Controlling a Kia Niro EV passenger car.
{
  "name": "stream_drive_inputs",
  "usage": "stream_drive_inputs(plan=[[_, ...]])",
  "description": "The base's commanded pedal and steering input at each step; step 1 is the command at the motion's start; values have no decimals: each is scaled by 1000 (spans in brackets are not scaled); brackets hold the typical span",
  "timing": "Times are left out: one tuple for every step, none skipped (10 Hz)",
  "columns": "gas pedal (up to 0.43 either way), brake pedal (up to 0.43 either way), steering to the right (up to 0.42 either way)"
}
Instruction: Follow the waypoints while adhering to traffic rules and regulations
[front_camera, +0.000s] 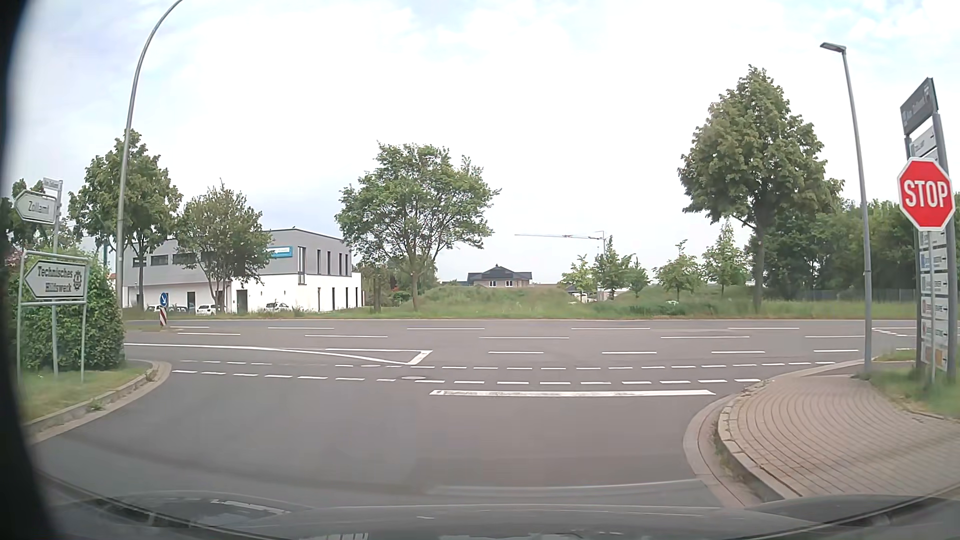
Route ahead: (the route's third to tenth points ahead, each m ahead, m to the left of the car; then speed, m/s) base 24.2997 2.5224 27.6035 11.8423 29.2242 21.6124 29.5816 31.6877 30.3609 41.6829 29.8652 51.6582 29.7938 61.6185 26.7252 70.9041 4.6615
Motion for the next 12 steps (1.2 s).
stream_drive_inputs(plan=[[0, 232, 22], [0, 238, 22], [0, 244, 22], [0, 244, 20], [0, 250, 18], [0, 256, 16], [0, 256, 11], [0, 256, 7], [0, 256, 2], [0, 256, -3], [0, 262, -4], [0, 262, -4]])
